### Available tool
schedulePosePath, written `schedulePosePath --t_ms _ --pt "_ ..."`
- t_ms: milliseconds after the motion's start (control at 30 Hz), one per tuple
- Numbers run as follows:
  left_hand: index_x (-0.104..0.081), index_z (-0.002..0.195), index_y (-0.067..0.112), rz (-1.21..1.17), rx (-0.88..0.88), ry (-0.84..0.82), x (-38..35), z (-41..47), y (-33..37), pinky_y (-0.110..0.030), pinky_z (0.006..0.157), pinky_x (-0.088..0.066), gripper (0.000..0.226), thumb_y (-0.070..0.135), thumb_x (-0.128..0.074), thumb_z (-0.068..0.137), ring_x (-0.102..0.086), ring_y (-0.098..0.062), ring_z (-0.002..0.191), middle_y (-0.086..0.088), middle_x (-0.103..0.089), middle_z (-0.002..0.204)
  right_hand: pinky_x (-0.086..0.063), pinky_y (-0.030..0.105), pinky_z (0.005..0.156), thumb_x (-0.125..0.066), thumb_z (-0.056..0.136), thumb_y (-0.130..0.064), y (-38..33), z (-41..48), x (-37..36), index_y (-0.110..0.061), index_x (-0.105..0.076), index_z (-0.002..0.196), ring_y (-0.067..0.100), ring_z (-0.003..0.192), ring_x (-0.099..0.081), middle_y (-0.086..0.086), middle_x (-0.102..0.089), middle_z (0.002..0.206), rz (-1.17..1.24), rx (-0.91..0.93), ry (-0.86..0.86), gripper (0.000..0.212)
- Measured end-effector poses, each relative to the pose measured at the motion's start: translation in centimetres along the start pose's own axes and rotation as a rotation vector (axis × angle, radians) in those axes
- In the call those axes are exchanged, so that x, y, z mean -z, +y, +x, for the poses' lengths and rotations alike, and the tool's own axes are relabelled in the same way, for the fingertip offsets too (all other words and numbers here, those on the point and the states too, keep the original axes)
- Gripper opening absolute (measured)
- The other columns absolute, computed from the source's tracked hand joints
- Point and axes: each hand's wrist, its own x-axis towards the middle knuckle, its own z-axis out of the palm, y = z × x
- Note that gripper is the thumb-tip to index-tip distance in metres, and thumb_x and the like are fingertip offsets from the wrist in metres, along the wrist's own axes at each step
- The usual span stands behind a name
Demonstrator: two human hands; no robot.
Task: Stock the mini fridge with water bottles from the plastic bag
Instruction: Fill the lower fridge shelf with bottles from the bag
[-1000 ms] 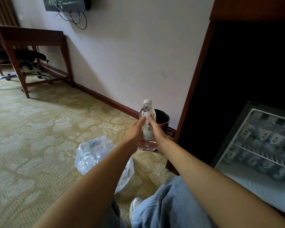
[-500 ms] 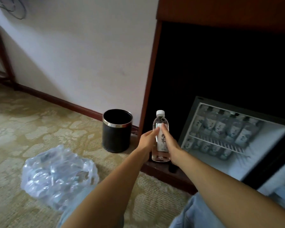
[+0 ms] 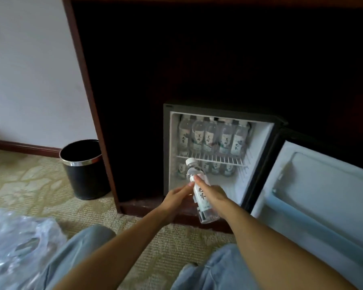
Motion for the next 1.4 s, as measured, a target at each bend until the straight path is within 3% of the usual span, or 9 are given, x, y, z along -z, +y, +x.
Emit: schedulePosePath --t_ms 167,333,500,600,733,900,1033,1167,1400 --pt "-0.065 0.114 0.008 0.126 0.08 -0.057 -1.9 0.8 1.8 -0.037 0.072 -0.058 0.049 0.044 -0.067 0.08 -0.07 -0.028 0.096 -0.013 -0.071 0.109 -0.051 0.04 0.089 -0.045 0.077 -0.078 1.0 0.2 2.1 -0.009 -0.058 0.12 0.026 0.096 -0.063 0.011 -0.066 0.11 -0.018 -0.015 0.009 0.082" --pt "-0.068 0.107 0.019 0.289 0.115 -0.137 -4.4 1.1 3.5 -0.015 0.058 -0.053 0.027 0.038 -0.061 0.089 -0.069 -0.002 0.087 0.008 -0.071 0.102 -0.043 0.046 0.102 -0.041 0.08 -0.077 1.6 -1.1 4.4 -0.012 -0.05 0.134 0.028 0.117 -0.055 0.011 -0.057 0.13 0.046 -0.012 0.037 0.085" --pt "-0.061 0.122 0.013 0.408 0.15 -0.186 -5.9 1.6 4.9 -0.022 0.067 -0.056 0.042 0.037 -0.064 0.088 -0.066 -0.015 0.098 -0.002 -0.064 0.118 -0.044 0.038 0.085 -0.04 0.083 -0.074 2.2 -1.3 5.2 -0.013 -0.05 0.133 0.024 0.097 -0.058 0.014 -0.055 0.133 0.159 -0.026 0.076 0.08" --pt "-0.061 0.115 0.012 0.481 0.139 -0.18 -5.9 2.1 5.7 -0.02 0.062 -0.056 0.035 0.036 -0.061 0.09 -0.066 -0.011 0.089 0.001 -0.063 0.11 -0.04 0.039 0.088 -0.038 0.08 -0.078 1.3 -0.6 4.0 -0.011 -0.043 0.14 0.033 0.121 -0.051 0.015 -0.047 0.141 0.234 -0.067 0.143 0.09" --pt "-0.065 0.11 0.01 0.538 0.173 -0.132 -4.6 2.0 6.8 -0.026 0.066 -0.058 0.034 0.038 -0.062 0.09 -0.069 -0.013 0.082 -0.004 -0.068 0.105 -0.052 0.041 0.084 -0.042 0.082 -0.074 0.4 0.5 1.7 -0.009 -0.052 0.13 0.029 0.099 -0.062 0.015 -0.06 0.124 0.321 -0.079 0.122 0.082" --pt "-0.063 0.116 0.004 0.451 0.15 -0.032 -2.9 1.9 5.3 -0.044 0.096 -0.051 0.043 0.036 -0.065 0.088 -0.063 -0.027 0.109 -0.013 -0.064 0.12 -0.039 0.035 0.09 -0.036 0.082 -0.076 0.4 1.0 0.9 -0.012 -0.046 0.138 0.035 0.121 -0.051 0.016 -0.052 0.136 0.193 -0.112 0.086 0.086" --pt "-0.06 0.121 0.002 0.403 0.172 -0.042 -3.3 2.3 4.1 -0.03 0.077 -0.056 0.044 0.03 -0.066 0.087 -0.065 -0.021 0.096 -0.011 -0.066 0.116 -0.041 0.048 0.104 -0.038 0.081 -0.078 1.3 1.5 1.4 -0.009 -0.051 0.133 0.036 0.114 -0.057 0.019 -0.058 0.127 0.164 -0.128 0.085 0.087" --pt "-0.06 0.113 -0.003 0.457 0.156 -0.049 -3.3 2.2 2.5 -0.034 0.076 -0.055 0.035 0.018 -0.067 0.087 -0.065 -0.02 0.075 -0.01 -0.069 0.09 -0.038 0.05 0.106 -0.036 0.08 -0.079 1.7 1.9 1.3 -0.015 -0.048 0.138 0.034 0.118 -0.054 0.017 -0.056 0.132 0.069 -0.137 0.061 0.087" --pt "-0.061 0.115 0.007 0.688 0.082 -0.022 0.7 3.1 1.5 -0.023 0.072 -0.051 0.04 0.019 -0.075 0.08 -0.065 -0.02 0.095 -0.009 -0.068 0.113 -0.047 0.045 0.098 -0.04 0.079 -0.079 1.5 2.8 -1.0 -0.023 -0.062 0.106 0.024 0.104 -0.062 0.006 -0.066 0.112 -0.046 -0.146 -0.132 0.066"
